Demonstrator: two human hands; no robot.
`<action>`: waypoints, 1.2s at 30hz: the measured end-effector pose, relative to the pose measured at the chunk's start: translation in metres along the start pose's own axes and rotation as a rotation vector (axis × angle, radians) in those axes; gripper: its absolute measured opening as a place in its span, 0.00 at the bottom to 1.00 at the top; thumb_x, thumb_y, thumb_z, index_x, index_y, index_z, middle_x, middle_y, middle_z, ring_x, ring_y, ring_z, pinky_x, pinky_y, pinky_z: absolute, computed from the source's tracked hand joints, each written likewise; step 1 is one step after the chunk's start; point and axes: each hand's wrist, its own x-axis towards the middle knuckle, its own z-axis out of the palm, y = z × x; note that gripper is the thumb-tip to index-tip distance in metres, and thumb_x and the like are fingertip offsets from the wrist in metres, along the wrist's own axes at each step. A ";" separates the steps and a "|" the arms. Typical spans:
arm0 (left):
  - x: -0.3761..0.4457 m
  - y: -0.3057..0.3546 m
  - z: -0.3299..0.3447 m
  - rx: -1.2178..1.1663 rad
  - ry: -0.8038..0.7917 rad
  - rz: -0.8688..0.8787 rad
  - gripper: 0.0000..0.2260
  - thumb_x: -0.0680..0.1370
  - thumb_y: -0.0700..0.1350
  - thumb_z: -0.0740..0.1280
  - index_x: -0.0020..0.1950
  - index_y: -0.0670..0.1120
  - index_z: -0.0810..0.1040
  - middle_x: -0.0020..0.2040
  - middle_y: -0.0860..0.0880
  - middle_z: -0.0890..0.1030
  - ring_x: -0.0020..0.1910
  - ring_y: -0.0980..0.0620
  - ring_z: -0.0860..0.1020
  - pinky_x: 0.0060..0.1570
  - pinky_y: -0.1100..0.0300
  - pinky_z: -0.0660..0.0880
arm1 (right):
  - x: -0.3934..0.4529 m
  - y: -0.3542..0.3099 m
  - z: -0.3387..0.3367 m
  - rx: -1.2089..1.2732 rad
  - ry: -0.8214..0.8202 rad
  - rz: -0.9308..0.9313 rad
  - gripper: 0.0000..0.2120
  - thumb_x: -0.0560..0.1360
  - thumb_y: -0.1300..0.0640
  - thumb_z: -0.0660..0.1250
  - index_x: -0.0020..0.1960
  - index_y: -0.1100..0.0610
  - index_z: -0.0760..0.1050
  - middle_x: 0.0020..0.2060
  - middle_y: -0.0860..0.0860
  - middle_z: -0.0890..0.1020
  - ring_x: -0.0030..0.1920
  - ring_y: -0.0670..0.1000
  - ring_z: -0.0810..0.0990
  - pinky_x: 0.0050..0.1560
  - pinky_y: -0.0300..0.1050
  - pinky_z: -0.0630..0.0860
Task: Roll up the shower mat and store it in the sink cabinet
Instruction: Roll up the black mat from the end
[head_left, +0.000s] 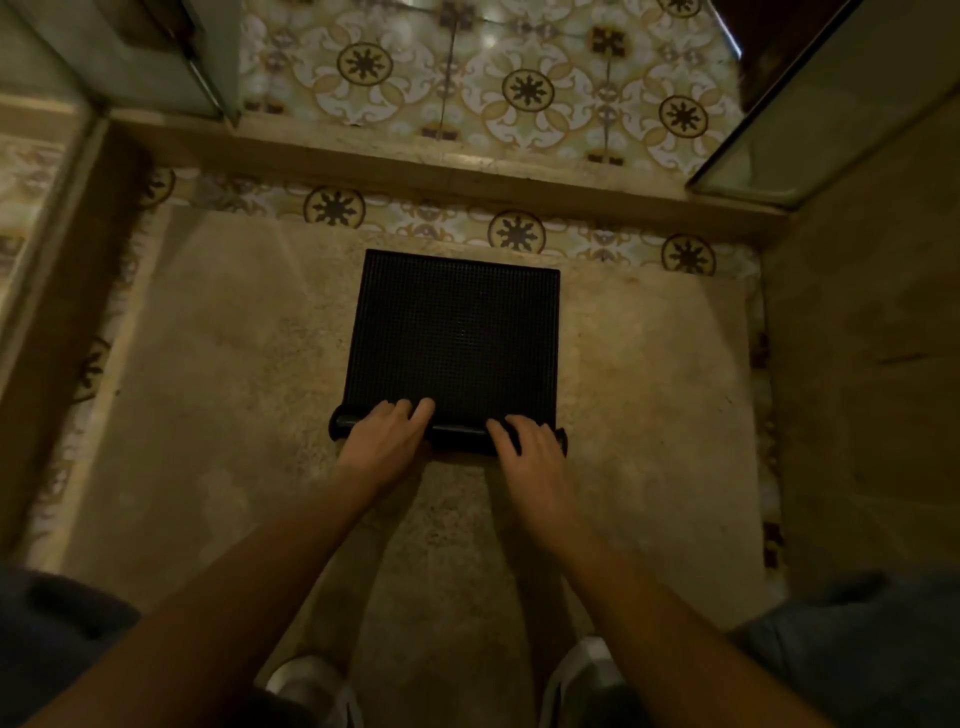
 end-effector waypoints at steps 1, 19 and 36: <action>0.004 -0.002 -0.001 -0.015 -0.013 0.012 0.21 0.81 0.45 0.58 0.73 0.45 0.60 0.59 0.42 0.75 0.58 0.42 0.73 0.51 0.52 0.73 | -0.002 -0.004 0.004 -0.018 0.018 0.024 0.40 0.73 0.64 0.69 0.80 0.58 0.54 0.76 0.61 0.63 0.77 0.60 0.58 0.77 0.59 0.50; 0.038 -0.014 0.018 0.045 0.167 0.030 0.28 0.78 0.59 0.61 0.71 0.41 0.67 0.64 0.43 0.74 0.64 0.44 0.73 0.73 0.45 0.60 | 0.067 0.009 0.011 0.034 0.175 0.090 0.28 0.79 0.46 0.60 0.75 0.57 0.66 0.70 0.59 0.70 0.69 0.60 0.67 0.71 0.58 0.59; 0.063 -0.012 0.018 -0.033 0.436 -0.059 0.25 0.81 0.55 0.53 0.74 0.43 0.67 0.64 0.42 0.76 0.63 0.42 0.75 0.68 0.42 0.66 | 0.102 0.017 0.019 -0.049 0.492 0.002 0.20 0.84 0.47 0.52 0.65 0.56 0.75 0.57 0.53 0.81 0.56 0.56 0.76 0.58 0.54 0.68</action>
